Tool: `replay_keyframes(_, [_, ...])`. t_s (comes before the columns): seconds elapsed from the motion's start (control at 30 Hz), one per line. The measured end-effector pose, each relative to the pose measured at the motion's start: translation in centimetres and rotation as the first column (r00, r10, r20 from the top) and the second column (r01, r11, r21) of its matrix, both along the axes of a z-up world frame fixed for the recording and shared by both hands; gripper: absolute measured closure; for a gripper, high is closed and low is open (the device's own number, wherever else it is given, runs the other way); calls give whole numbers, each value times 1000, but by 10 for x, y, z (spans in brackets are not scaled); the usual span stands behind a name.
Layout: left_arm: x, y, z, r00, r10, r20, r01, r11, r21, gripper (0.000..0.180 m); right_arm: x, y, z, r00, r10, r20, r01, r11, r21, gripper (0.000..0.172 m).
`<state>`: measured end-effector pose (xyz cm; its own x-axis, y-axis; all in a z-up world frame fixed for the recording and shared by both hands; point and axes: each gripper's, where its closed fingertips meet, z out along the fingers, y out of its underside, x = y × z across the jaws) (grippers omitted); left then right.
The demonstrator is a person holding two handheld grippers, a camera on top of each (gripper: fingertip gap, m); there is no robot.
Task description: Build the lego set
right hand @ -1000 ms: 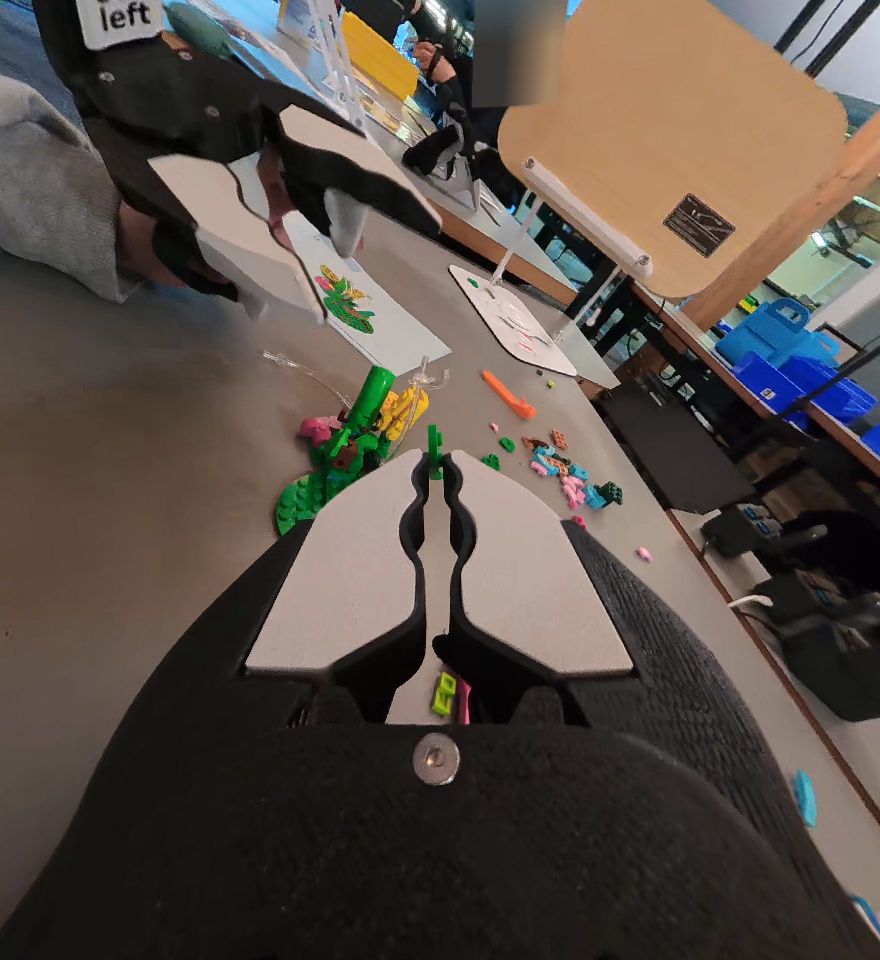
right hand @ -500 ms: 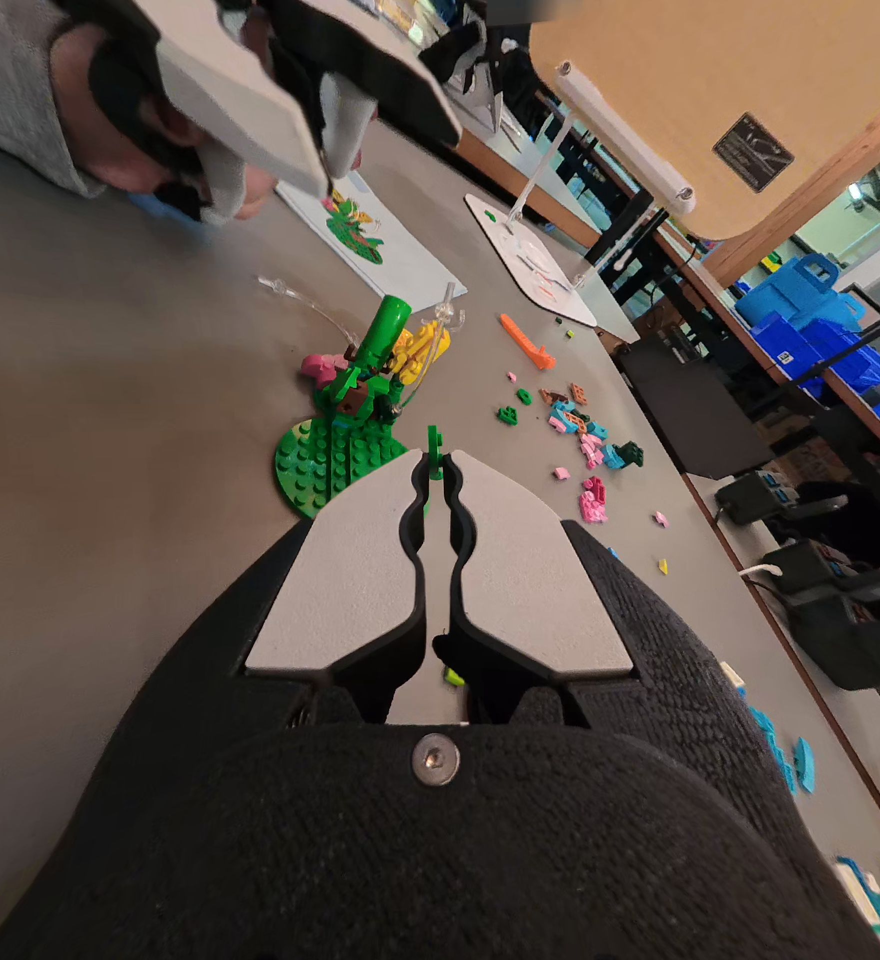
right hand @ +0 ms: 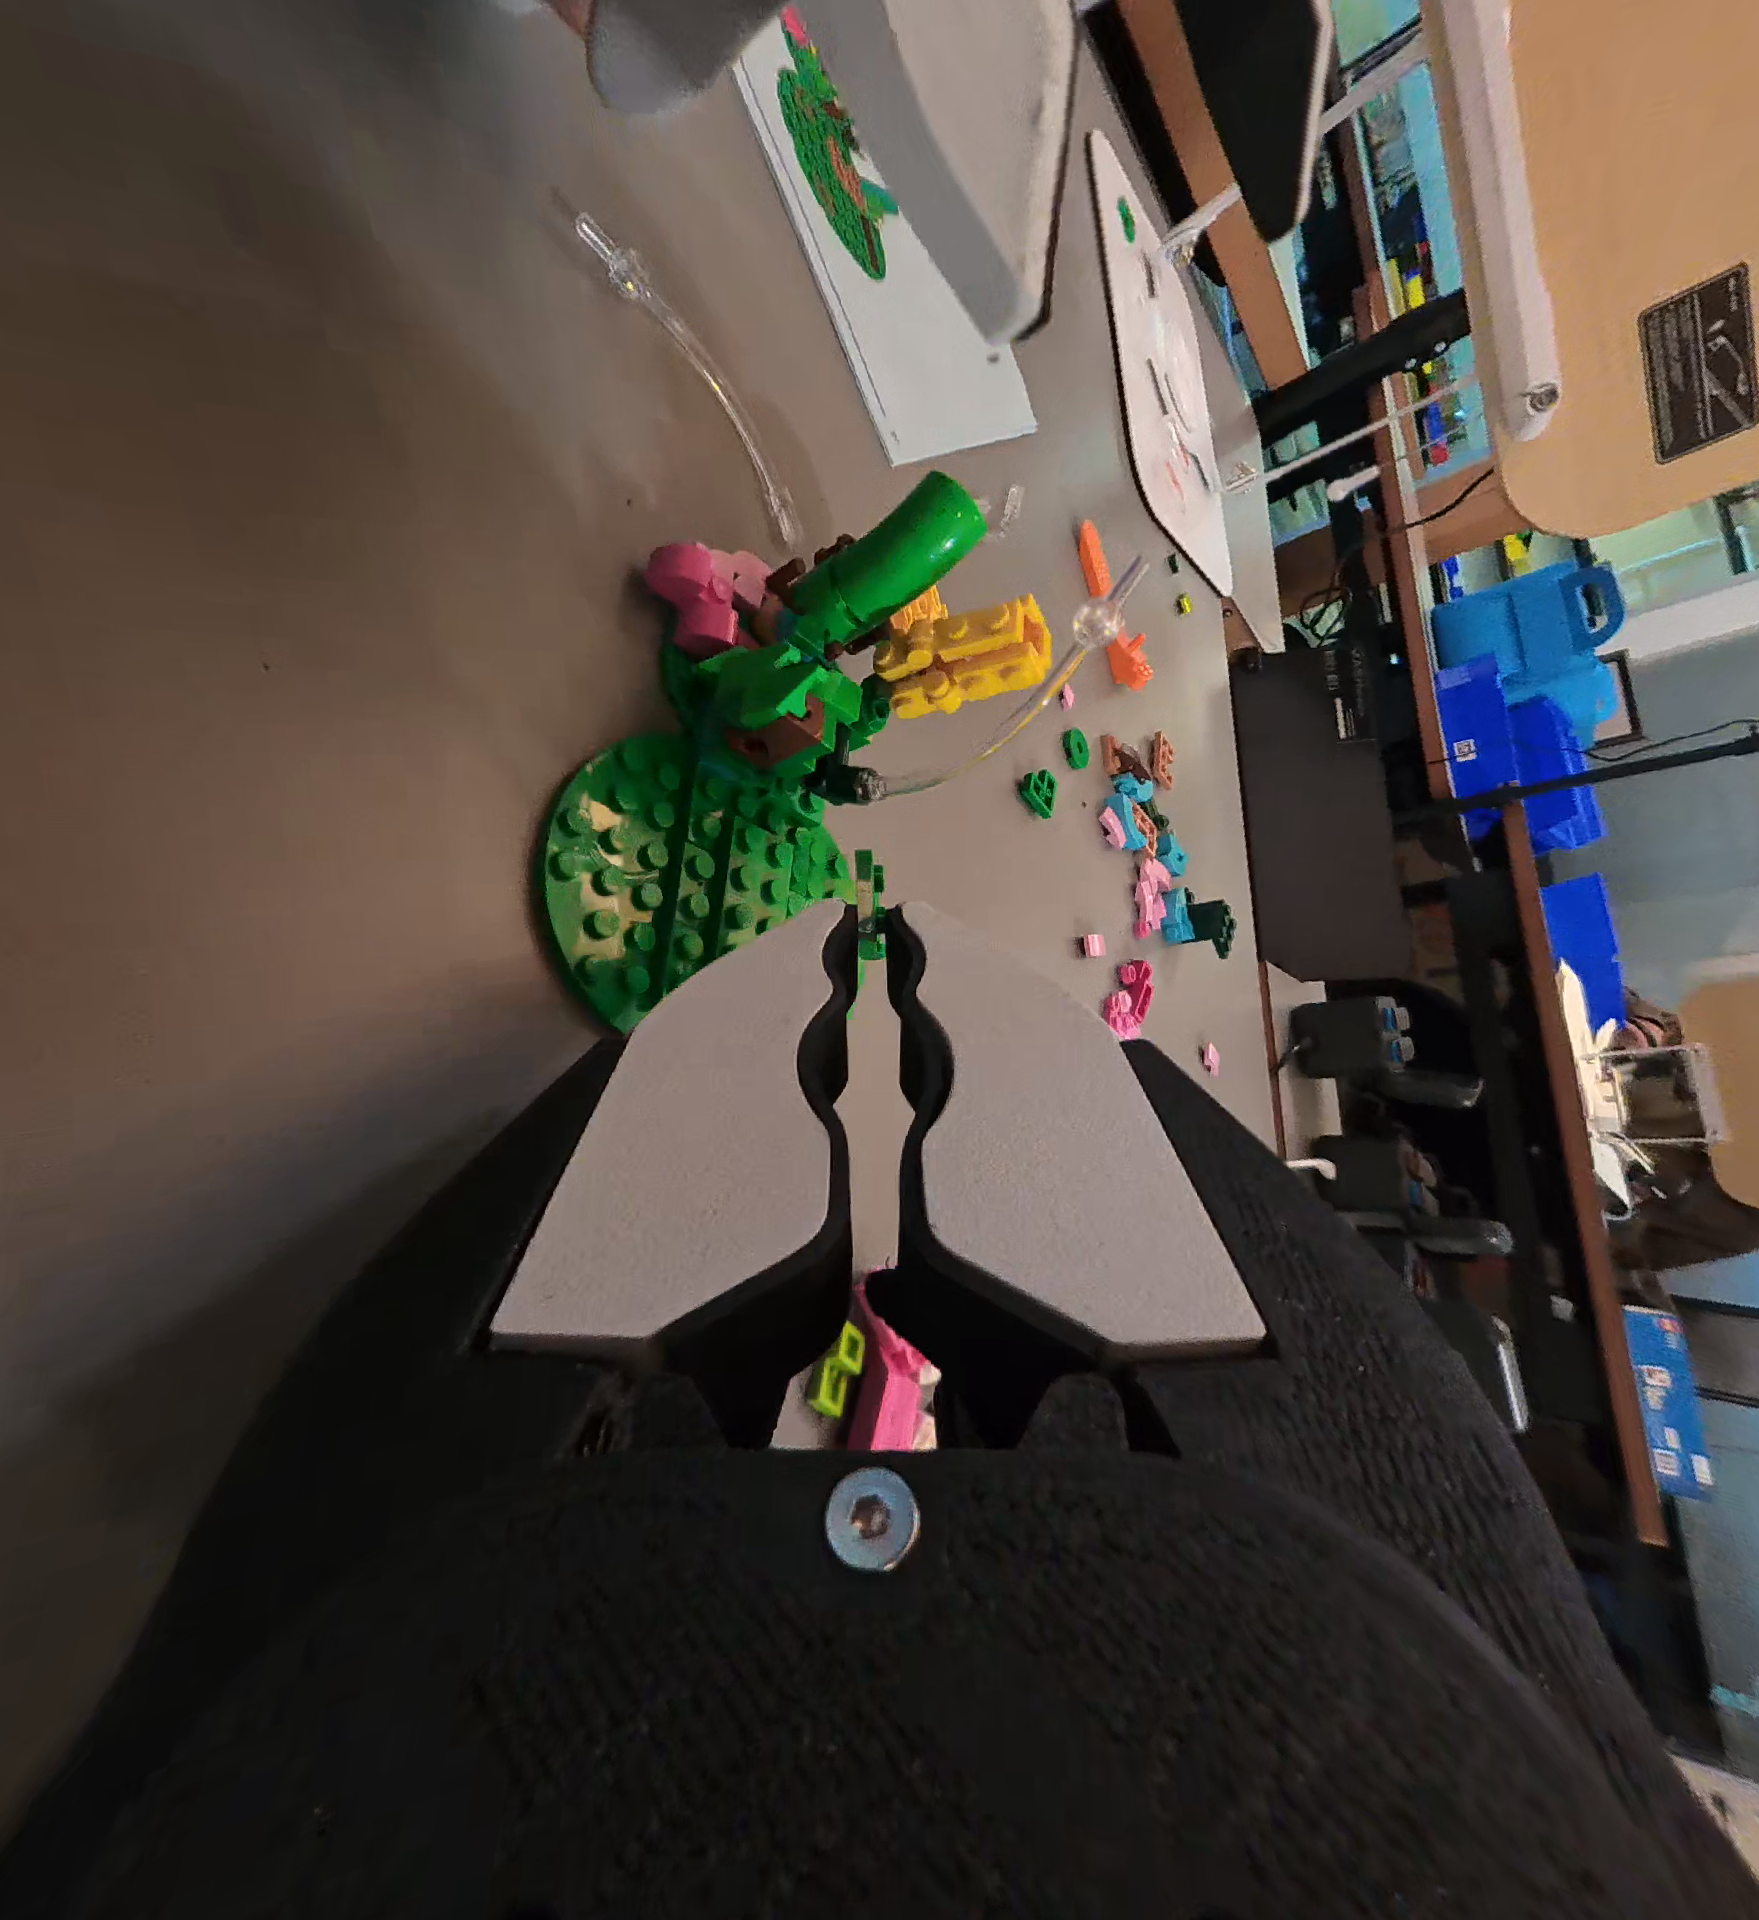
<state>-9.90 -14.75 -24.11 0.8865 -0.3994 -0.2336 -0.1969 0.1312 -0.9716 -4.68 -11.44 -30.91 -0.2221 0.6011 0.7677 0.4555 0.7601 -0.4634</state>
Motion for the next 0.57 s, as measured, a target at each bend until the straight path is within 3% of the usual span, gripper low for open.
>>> replay_keyframes(0.23, [2, 0, -1, 1000, -3, -20, 4, 1000, 4, 107, -2, -1, 2, 1000, -6, -28, 7, 999, 38, 168])
replay_keyframes(0.57, [-1, -7, 5, 1000, -14, 20, 13, 1000, 24, 108, 2, 14, 31, 981, -45, -188, 67, 991, 115, 169])
